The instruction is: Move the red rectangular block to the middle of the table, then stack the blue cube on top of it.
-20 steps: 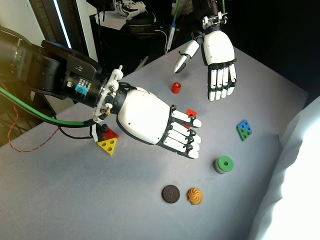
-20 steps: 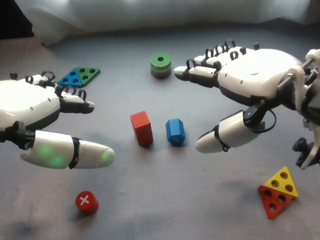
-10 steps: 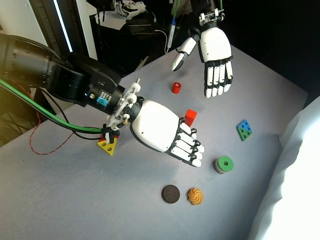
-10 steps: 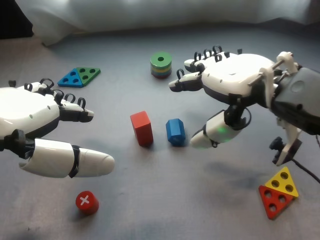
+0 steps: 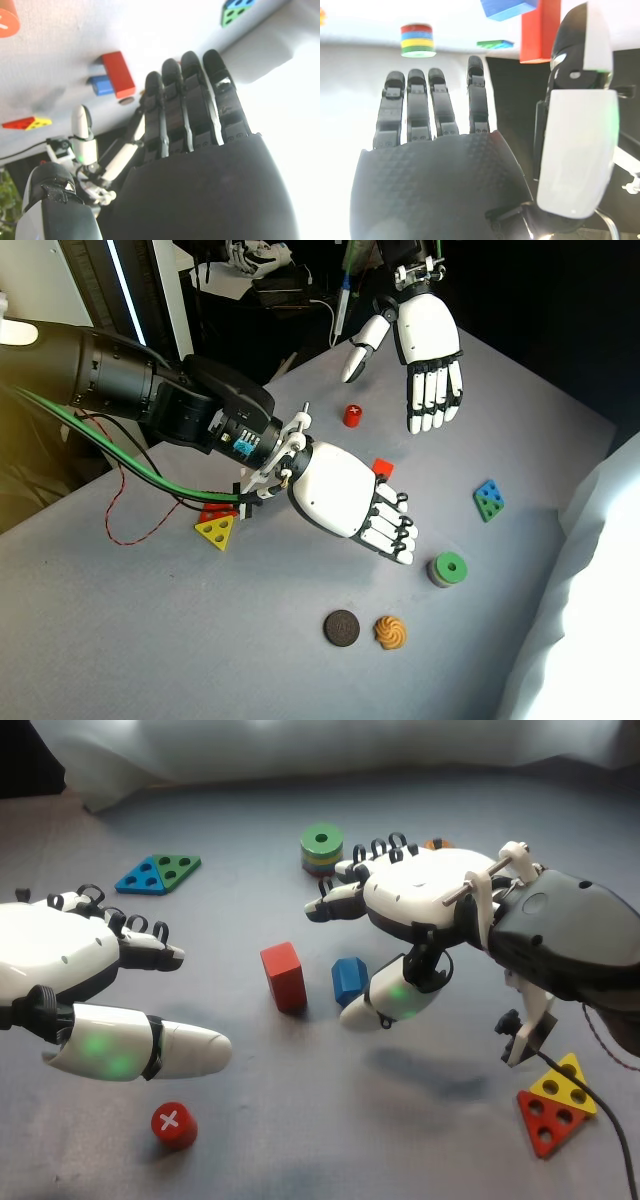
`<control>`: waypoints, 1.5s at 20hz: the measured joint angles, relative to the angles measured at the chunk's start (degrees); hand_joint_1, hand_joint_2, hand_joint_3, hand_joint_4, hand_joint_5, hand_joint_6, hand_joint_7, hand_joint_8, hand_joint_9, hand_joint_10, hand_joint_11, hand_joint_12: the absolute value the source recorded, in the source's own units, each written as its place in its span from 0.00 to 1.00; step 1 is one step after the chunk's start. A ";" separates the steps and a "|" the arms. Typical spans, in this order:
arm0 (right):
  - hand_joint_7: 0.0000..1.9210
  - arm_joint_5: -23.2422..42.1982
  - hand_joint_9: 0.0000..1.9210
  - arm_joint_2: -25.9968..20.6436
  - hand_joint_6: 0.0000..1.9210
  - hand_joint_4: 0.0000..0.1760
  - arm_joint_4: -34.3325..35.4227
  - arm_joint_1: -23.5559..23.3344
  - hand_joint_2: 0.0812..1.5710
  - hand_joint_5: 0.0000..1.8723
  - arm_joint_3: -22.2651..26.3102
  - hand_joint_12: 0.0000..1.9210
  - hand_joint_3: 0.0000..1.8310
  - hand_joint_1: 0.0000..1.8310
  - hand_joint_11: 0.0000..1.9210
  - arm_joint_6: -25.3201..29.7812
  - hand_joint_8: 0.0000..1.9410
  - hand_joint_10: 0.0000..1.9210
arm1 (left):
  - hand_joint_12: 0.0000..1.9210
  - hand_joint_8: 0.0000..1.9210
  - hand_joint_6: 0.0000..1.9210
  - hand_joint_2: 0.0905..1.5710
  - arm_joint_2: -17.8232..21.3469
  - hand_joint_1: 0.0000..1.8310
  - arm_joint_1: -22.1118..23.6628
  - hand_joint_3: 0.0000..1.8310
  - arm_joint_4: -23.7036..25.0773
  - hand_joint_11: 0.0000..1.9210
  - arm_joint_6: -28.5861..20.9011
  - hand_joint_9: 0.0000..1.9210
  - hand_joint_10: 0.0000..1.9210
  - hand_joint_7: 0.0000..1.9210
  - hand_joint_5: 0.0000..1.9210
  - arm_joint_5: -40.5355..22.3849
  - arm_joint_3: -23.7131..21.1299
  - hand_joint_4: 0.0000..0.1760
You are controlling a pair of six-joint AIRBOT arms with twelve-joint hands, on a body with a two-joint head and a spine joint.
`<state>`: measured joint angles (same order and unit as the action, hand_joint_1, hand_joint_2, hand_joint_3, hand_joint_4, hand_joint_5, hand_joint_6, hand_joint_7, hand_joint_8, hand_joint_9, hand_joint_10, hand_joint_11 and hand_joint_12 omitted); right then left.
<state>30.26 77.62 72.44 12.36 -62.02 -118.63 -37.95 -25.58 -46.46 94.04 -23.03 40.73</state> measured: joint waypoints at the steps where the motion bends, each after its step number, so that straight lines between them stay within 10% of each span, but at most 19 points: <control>1: 0.00 0.33 0.00 0.46 0.01 0.00 0.09 0.00 0.52 0.15 -0.55 0.00 0.01 0.42 0.00 0.00 0.00 0.00 | 0.37 0.00 0.00 0.53 0.00 0.00 0.00 0.00 0.02 0.00 0.00 0.17 0.00 0.21 0.20 -0.02 0.00 0.00; 18: 0.00 0.79 0.00 3.48 0.02 0.00 5.09 1.18 0.53 0.30 -4.20 0.00 0.00 0.47 0.00 -0.11 0.00 0.00 | 0.37 0.00 0.00 0.55 0.00 0.00 0.00 0.00 -0.50 0.00 0.68 0.17 0.00 0.21 0.20 -0.85 -0.15 0.00; 24: 0.00 1.03 0.00 3.48 0.04 0.16 4.66 1.14 0.53 0.39 -4.24 0.00 0.00 0.50 0.00 0.13 0.00 0.00 | 0.38 0.00 0.00 0.56 0.00 0.00 0.00 0.00 -0.52 0.00 0.68 0.18 0.00 0.21 0.21 -0.85 -0.15 0.00; 27: 0.00 1.16 0.00 3.72 0.07 0.06 4.59 1.09 0.55 0.45 -4.44 0.00 0.01 0.53 0.00 0.26 0.00 0.00 | 0.39 0.00 0.00 0.56 0.00 0.00 0.00 0.00 -0.59 0.00 0.68 0.18 0.00 0.22 0.21 -0.87 -0.15 0.00; 30: 0.00 1.20 0.00 3.72 0.08 0.36 4.44 0.83 0.58 0.49 -4.46 0.00 0.02 0.52 0.00 0.28 0.00 0.00 | 0.38 0.00 0.00 0.57 0.00 0.00 0.00 0.00 -0.61 0.00 0.68 0.18 0.00 0.22 0.21 -0.87 -0.15 0.00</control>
<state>31.46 81.34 76.88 13.19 -66.48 -118.34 -37.95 -25.58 -47.07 94.72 -23.90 40.58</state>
